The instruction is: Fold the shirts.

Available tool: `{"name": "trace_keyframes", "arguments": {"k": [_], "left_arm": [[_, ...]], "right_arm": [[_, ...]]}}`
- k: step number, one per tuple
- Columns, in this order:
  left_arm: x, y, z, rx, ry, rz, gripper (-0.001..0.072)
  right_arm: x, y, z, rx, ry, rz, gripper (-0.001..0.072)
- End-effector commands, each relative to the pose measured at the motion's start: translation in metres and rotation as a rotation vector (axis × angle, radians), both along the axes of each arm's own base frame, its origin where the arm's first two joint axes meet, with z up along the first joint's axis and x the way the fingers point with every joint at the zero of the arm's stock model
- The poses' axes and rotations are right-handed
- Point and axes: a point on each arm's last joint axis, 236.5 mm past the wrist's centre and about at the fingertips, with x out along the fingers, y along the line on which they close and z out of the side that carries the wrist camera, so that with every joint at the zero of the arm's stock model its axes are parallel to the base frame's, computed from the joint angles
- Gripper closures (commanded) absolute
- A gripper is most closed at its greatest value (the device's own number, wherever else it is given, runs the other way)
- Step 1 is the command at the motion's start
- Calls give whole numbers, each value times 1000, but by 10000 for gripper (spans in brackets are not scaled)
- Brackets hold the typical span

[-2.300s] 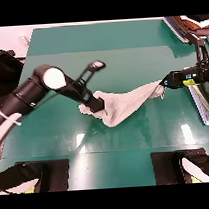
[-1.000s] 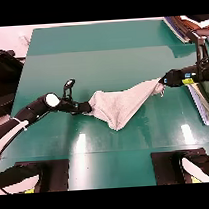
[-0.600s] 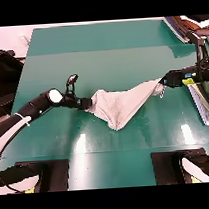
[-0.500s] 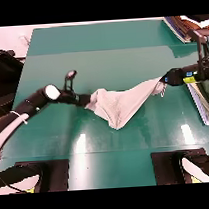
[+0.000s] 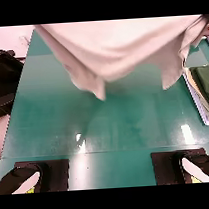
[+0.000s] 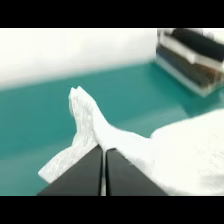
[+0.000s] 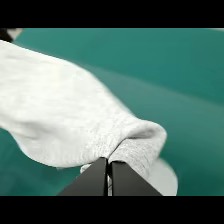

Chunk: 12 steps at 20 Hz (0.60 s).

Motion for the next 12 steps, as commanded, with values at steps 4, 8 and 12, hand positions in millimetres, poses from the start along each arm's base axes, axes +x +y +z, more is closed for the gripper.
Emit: {"name": "trace_keyframes", "arguments": {"k": [4,8,12], "left_arm": [[-119,39,139,-10,-431,84,688],[-63,34,112,17,-338,101,687],[53,16,15,78,-55,96,687]], "right_arm": [[-44,-35,49,-75,-92,-143,696],[-38,-34,9,-54,71,-150,696],[-16,-34,-80,-31,351,-170,696]]}}
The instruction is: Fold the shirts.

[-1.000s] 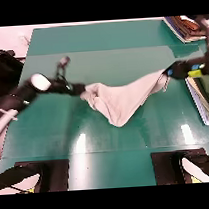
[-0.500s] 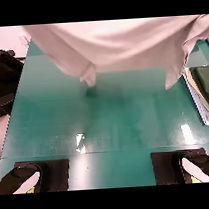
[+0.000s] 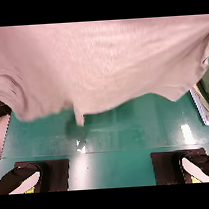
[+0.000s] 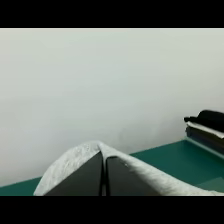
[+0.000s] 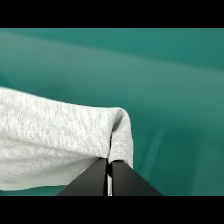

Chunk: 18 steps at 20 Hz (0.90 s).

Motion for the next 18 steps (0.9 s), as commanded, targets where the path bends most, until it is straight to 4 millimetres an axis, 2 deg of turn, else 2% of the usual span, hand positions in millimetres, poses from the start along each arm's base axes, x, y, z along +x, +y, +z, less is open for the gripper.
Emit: {"name": "trace_keyframes", "arguments": {"k": [1,3,5,7,8,9,10,11,12,13,14,15,18], "left_arm": [[96,-14,-94,48,258,9,687],[155,-27,-183,86,490,-5,686],[202,-37,-261,97,662,-13,686],[235,-42,-326,100,781,-6,686],[245,-43,-353,112,829,-3,685],[250,-43,-371,122,860,1,684],[252,-43,-382,124,883,4,684],[253,-43,-384,125,884,4,659],[255,-41,-380,121,875,7,323],[255,-36,-376,108,875,16,67],[253,-27,-372,91,887,29,66],[249,-15,-368,74,902,46,66],[219,35,-356,43,985,109,66]], "right_arm": [[13,-1,-84,34,269,-38,696],[23,-2,-140,37,431,-48,696],[41,-2,-197,44,569,-61,696],[74,-1,-234,68,597,-84,695],[95,1,-247,87,588,-93,695],[113,5,-255,113,574,-93,694],[129,9,-260,129,560,-78,694],[144,13,-262,152,548,-73,692],[156,16,-261,156,535,-56,608],[167,18,-259,164,527,-50,356],[175,18,-255,162,520,-46,318],[179,16,-249,156,516,-37,319],[170,18,-236,114,526,21,324]]}}
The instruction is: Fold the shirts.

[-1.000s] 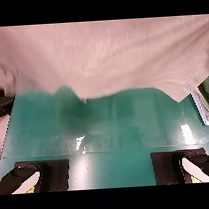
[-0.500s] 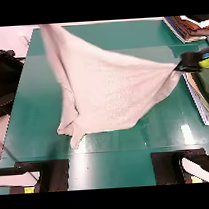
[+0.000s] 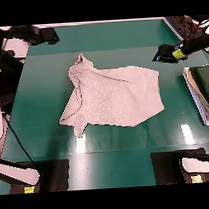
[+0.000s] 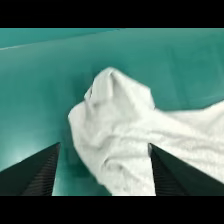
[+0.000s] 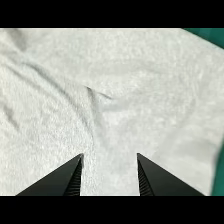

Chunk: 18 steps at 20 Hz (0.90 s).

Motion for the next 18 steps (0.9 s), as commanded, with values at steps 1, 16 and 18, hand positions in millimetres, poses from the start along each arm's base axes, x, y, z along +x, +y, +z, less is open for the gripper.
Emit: {"name": "trace_keyframes", "arguments": {"k": [1,16,18], "left_arm": [[-36,47,-1,-3,121,69,66],[-258,7,-261,-23,640,40,65],[-259,8,-268,-31,645,61,65]], "right_arm": [[-3,3,8,-13,6,65,324],[-72,2,-40,-10,80,42,345],[-76,1,-41,-13,95,52,345]]}}
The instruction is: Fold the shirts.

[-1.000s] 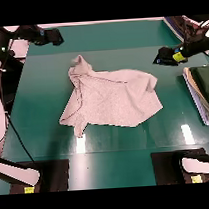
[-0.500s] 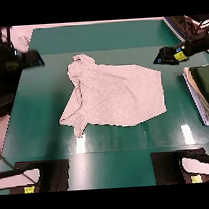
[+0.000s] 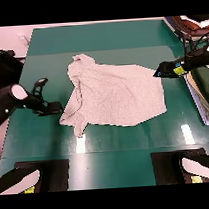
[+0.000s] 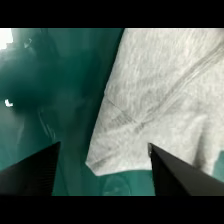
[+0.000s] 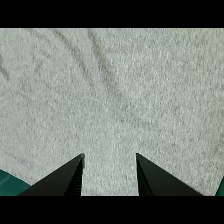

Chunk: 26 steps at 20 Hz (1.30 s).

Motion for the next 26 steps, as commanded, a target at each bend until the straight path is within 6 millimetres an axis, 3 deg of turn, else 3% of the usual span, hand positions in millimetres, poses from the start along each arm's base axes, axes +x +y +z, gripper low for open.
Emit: {"name": "trace_keyframes", "arguments": {"k": [1,4,7,9,10,11,12,14,16,17,20,23,25,26], "left_arm": [[-13,-7,-24,-8,19,23,65],[-16,-29,-22,-107,41,19,66],[-23,-31,-25,-115,67,2,84],[-21,-31,-25,-113,60,-4,425],[-20,-31,-23,-115,56,-3,649],[-16,-32,-18,-119,43,-3,685],[-11,-34,-11,-125,30,-7,685],[0,-37,3,-135,-2,-14,685],[10,-38,13,-139,-32,-16,685],[13,-39,16,-143,-43,-13,685],[13,-40,16,-148,-41,-12,685],[13,-40,16,-148,-41,-11,685],[11,-40,16,-150,-36,-13,685],[11,-41,16,-153,-34,-13,685]], "right_arm": [[-9,-4,-6,-1,28,1,346],[-9,-15,-7,0,40,-25,345],[-21,-33,-13,-6,92,-38,345],[-38,-51,-29,0,148,-83,345],[-52,-61,-44,9,190,-119,345],[-67,-69,-60,20,238,-154,345],[-87,-75,-80,39,301,-187,340],[-130,-78,-120,92,442,-253,209],[-155,-53,-147,231,529,-293,206],[-158,-38,-156,302,539,-306,207],[-152,-2,-179,411,544,-344,208],[-123,26,-185,434,480,-326,241],[-104,39,-185,386,415,-274,366],[-95,46,-181,366,385,-240,494]]}}
